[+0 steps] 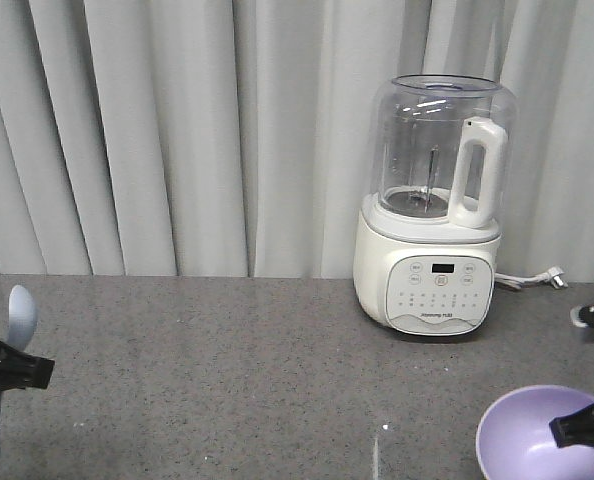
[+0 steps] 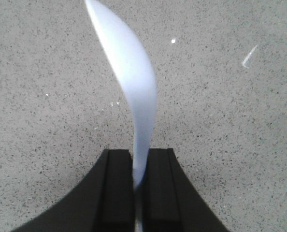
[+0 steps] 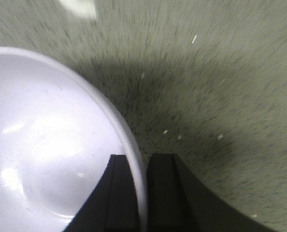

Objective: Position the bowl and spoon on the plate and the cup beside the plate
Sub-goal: 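Lift the spoon and the lilac bowl off the counter, then drive the base holding both items to the light blue plate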

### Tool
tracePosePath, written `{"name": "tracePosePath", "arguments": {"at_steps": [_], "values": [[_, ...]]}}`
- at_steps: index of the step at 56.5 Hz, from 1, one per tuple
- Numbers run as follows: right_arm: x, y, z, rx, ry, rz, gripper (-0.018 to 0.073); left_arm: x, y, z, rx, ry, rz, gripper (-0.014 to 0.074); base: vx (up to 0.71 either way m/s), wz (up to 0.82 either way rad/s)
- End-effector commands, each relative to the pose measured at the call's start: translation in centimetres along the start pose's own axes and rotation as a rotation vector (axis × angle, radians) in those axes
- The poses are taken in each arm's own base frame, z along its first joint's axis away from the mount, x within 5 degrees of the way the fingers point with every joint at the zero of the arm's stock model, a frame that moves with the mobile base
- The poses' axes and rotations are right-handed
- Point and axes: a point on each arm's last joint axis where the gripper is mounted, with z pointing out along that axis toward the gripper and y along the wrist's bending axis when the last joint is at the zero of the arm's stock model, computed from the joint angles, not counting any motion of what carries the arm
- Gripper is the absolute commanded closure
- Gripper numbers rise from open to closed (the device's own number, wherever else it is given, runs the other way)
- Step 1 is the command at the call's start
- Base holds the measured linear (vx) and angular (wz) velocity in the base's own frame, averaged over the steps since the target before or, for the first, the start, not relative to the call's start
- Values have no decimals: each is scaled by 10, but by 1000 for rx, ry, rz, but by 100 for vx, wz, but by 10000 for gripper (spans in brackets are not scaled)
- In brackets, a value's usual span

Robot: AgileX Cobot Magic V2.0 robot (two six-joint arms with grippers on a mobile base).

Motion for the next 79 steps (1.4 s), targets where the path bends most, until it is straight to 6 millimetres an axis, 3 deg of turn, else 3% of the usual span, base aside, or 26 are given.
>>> {"name": "tracePosePath", "arguments": {"at_steps": [1,7,14,23,32,40,49,58,79], "values": [[-2,-5,-59,7,-255,-21,571,-12,-4,-38,16,-203,7,599,0,0],[20,-5,-105,0,-468,-38,571,-10,-5,-69,16,-337,33,599,0,0],[64,-3,-137,7,-677,-90,571,10,-5,-94,29,-487,21,599,0,0],[127,1,-162,18,-947,-89,571,60,-4,-114,54,-694,-14,599,0,0],[170,4,-165,18,-1075,-68,569,105,-2,-132,63,-846,-23,596,0,0],[171,5,-158,-8,-1041,-46,568,132,-1,-142,62,-890,-12,596,0,0],[152,7,-147,-65,-1002,7,568,150,0,-154,63,-972,-4,596,0,0],[143,7,-141,-78,-982,21,568,154,0,-148,52,-948,13,596,0,0],[147,9,-135,-91,-911,12,568,155,0,-147,52,-941,13,596,0,0]]}}
